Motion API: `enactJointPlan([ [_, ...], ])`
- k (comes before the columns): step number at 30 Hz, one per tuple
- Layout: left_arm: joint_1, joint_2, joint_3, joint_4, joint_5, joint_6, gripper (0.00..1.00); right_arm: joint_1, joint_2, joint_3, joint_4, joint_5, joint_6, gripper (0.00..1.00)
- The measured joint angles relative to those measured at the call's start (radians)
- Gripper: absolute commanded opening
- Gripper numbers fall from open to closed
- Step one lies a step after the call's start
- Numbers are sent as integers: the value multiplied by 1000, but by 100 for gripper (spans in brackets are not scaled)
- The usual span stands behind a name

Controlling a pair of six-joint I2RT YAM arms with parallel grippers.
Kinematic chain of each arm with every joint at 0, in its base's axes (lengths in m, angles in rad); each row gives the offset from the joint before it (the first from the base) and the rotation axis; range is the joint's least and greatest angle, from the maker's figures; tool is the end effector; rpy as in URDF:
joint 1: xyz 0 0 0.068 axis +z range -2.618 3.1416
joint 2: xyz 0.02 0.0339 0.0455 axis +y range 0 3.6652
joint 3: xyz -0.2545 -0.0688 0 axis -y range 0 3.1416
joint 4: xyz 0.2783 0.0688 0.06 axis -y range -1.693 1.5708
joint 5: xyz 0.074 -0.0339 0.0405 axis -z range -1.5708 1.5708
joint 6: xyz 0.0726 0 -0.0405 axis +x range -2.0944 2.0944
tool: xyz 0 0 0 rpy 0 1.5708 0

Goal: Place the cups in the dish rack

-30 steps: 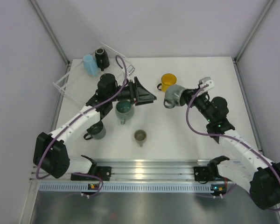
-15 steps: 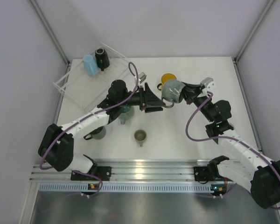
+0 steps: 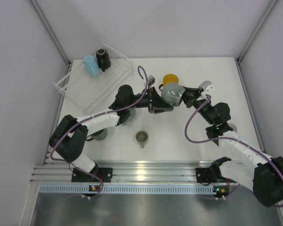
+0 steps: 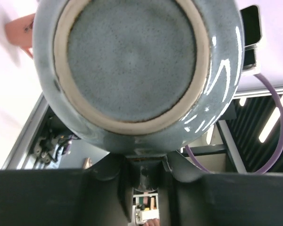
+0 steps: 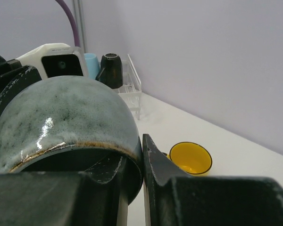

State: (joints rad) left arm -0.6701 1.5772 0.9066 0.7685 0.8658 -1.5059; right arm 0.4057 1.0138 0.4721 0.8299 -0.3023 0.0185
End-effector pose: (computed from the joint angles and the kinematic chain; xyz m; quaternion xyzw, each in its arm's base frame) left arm 0.2771 -0.2902 0.2539 0.0366 0.6834 -0.7265 0.0627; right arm 0.2600 0.1352 0.2782 -0.2322 0.5572 0.2548 0.7555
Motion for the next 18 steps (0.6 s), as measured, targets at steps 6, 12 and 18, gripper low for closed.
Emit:
enactJointPlan([
  [6,1,23,-8,87,-1,-48,0,1,0,-3,14,18,14,27],
  [12,9,30,-18,80,-34,-39,0,6,-72,-13,-44,35,35,58],
  [18,21,-10,-10,-61,-63,90,0,6,-176,-26,-182,89,58,83],
])
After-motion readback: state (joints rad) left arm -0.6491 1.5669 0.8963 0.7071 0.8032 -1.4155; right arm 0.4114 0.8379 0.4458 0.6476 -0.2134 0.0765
